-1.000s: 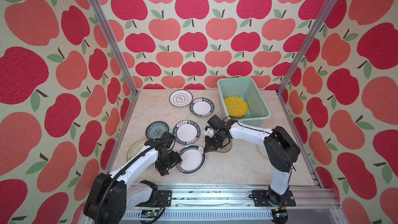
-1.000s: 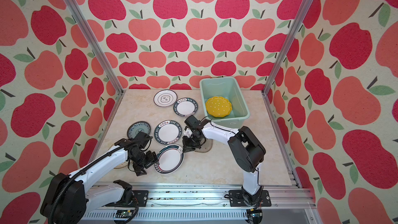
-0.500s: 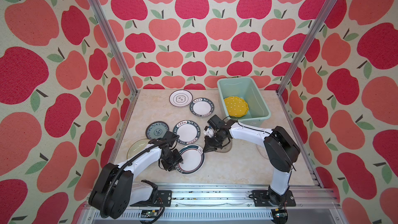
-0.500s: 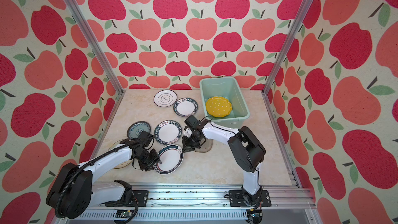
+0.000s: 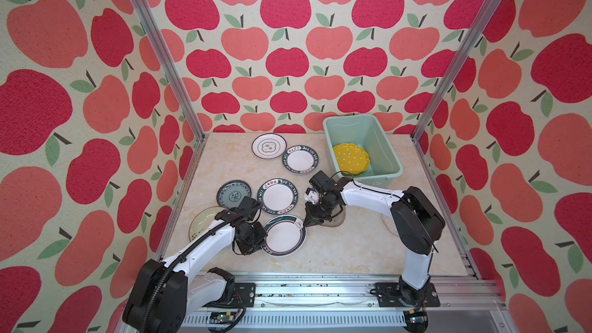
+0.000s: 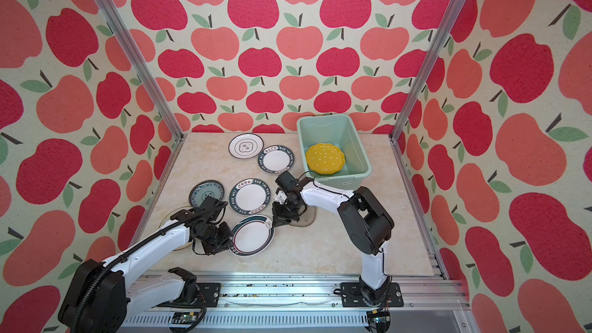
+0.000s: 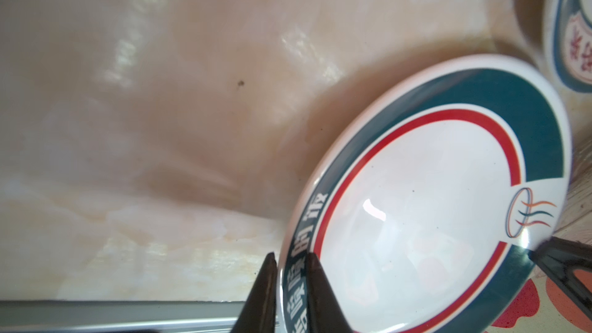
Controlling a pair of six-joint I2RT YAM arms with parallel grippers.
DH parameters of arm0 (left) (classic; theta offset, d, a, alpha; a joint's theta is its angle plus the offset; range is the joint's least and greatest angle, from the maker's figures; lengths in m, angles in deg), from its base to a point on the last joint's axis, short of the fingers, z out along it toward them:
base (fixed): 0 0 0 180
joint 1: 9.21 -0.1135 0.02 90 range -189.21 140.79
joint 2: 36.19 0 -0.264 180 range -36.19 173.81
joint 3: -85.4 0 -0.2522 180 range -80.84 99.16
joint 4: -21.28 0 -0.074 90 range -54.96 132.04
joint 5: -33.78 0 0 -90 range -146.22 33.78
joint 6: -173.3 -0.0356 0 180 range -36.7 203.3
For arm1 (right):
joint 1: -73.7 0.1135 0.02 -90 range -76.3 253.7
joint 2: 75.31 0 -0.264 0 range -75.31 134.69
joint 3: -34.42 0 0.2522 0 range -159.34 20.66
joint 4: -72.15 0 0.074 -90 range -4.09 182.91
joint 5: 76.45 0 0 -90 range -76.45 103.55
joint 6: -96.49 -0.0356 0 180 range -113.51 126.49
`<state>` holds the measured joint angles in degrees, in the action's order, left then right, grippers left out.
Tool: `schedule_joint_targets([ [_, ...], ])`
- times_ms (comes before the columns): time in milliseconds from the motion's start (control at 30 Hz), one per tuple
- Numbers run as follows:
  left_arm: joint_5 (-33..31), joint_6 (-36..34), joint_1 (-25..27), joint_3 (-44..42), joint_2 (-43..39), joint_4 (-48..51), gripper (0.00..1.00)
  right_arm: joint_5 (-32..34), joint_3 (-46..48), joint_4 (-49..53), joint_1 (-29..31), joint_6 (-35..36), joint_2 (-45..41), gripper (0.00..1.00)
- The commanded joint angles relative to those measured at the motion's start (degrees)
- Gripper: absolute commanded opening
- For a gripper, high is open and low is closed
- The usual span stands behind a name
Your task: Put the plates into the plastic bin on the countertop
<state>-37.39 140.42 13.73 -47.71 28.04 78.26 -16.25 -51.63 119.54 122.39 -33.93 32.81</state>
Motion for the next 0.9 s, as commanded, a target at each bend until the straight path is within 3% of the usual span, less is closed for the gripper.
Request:
schedule_joint_targets([
  [0,0.1,1.3,-0.1,-0.2,-1.6,0.3,0.17,-1.2,-1.6,2.0,1.3,0.1,0.6,0.09],
  [367,-1.1,3.9,-0.9,-1.2,-10.0,2.0,0.09,-0.4,-3.1,4.5,2.1,0.7,0.5,0.26],
  [600,-1.2,6.2,-1.8,-1.7,-13.7,2.2,0.06,0.7,-3.1,5.3,2.1,0.7,-1.0,0.45],
  [867,-0.8,9.2,-2.0,-2.1,-17.9,3.1,0.09,2.2,-2.3,5.8,2.1,-1.1,-4.8,0.57],
])
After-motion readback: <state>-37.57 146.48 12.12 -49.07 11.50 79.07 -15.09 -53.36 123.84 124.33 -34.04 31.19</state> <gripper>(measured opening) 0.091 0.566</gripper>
